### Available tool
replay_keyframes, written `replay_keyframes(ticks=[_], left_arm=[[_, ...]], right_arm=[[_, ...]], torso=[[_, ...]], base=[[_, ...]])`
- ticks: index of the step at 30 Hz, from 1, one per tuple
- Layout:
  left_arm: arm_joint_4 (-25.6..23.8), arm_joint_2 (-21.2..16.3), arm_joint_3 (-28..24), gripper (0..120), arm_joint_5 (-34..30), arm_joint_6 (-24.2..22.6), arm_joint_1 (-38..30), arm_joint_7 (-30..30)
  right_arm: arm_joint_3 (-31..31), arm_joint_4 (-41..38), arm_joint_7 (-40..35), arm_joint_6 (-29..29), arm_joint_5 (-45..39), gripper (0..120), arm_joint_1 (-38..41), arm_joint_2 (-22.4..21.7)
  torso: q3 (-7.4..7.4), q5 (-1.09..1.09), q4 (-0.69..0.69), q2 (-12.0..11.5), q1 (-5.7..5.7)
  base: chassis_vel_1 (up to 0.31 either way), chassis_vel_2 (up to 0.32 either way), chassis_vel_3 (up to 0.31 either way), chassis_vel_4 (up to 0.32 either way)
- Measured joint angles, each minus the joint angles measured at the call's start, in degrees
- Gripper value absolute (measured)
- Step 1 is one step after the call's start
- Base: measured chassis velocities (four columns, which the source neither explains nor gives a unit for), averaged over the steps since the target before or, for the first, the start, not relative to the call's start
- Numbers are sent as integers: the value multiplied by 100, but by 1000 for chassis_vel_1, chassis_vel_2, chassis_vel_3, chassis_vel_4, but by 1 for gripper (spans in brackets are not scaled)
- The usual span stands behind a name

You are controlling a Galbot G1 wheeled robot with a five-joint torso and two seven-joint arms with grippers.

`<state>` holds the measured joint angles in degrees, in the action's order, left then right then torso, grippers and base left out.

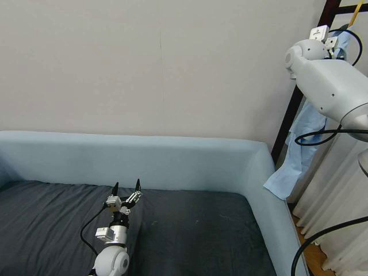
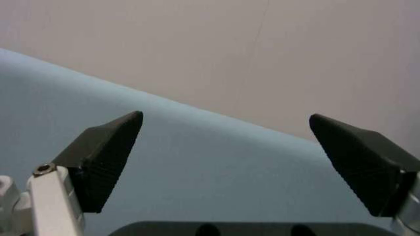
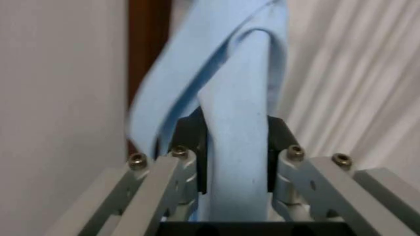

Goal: Pick up the clothes from the sofa and hang them on the clothes hanger.

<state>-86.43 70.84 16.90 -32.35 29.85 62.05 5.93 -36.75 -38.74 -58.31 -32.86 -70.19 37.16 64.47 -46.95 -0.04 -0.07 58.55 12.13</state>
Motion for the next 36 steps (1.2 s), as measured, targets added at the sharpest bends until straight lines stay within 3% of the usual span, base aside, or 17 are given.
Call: replay_keyframes(ticks=[4, 6, 8, 10, 11, 13, 15, 18, 19, 22, 24, 26, 30, 32, 34, 36], left_arm=[[-45, 30, 1, 100, 78, 14, 101, -3], [-137, 35, 47, 100, 101, 20, 241, -1], [-186, 34, 74, 100, 104, 20, 315, -1], [-296, 20, 126, 100, 106, 25, 467, 2], [-348, 11, 164, 100, 101, 30, 538, 5], [-512, 12, 239, 100, 27, 34, 665, 9], [-645, 22, 270, 100, -40, 33, 753, 8], [-1101, 76, 371, 100, -168, -11, 990, -46], [-1101, 76, 371, 100, -168, -11, 990, -46], [-1485, 161, 537, 100, -170, 106, 1243, -336], [-1586, 188, 607, 100, -170, 148, 1338, -443], [-1804, 257, 843, 100, -179, 260, 1610, -694], [-2072, 348, 1050, 100, -89, 262, 1877, -704], [-2317, 400, 1060, 100, 89, 2, 2002, -386], [-2379, 411, 1058, 100, 158, -63, 2029, -310], [-2512, 474, 1045, 100, 509, -90, 2078, -92]], right_arm=[[6, -1319, 10, 371, -62, 40, -337, -479], [96, -1896, 59, 682, 251, 50, -581, -700], [179, -2148, 132, 855, 351, 52, -694, -789], [427, -2946, 444, 1357, 467, 63, -1058, -1148], [558, -3356, 705, 1660, 472, 67, -1270, -1412], [869, -4044, 1446, 2259, 464, 76, -1740, -1926], [1051, -4326, 1845, 2517, 467, 80, -1998, -2148], [1714, -5085, 3048, 3397, 545, 95, -3200, -2746], [1714, -5085, 3048, 3397, 545, 95, -3200, -2746], [2115, -5524, 4200, 4342, 770, 100, -4467, -3193], [2282, -5594, 4547, 4599, 892, 100, -4846, -3244], [2800, -5702, 5209, 4970, 1124, 100, -5784, -3144], [3689, -5934, 5929, 5164, 1358, 100, -7081, -2866], [4480, -6278, 6112, 5051, 1831, 100, -8083, -2626], [4702, -6410, 6079, 4938, 2007, 100, -8375, -2537], [5564, -7087, 5643, 4353, 2684, 100, -9502, -2090]], torso=[[0, -1, 2, 0, 0], [0, 2, -3, 0, 0], [0, 2, -2, 0, 0], [0, -2, 5, 0, 0], [0, -3, 8, 0, 0], [0, 3, -1, 0, 0], [1, 1, -3, 0, 0], [1, 3, -2, 1, -1], [1, 3, -2, 1, -1], [0, 4, -2, 1, 0], [1, 2, -3, 1, 0], [1, 1, 0, 1, -1], [-1, 3, 7, 0, 0], [0, -2, 0, 1, 0], [0, -1, -1, 1, 0], [0, 3, -4, 1, 0]], base=[[0, 0, 0, 0], [0, 0, 0, 0], [0, 0, 0, 0], [0, 0, 0, 0], [0, 0, 0, 0], [0, 0, 0, 0], [0, 0, 0, 0], [0, 0, 0, 0], [0, 0, 0, 0], [0, 0, 0, 0], [0, 0, 0, 0], [0, 0, 0, 0], [0, 0, 0, 0], [0, 0, 0, 0], [0, 0, 0, 0], [0, 0, 0, 0]])
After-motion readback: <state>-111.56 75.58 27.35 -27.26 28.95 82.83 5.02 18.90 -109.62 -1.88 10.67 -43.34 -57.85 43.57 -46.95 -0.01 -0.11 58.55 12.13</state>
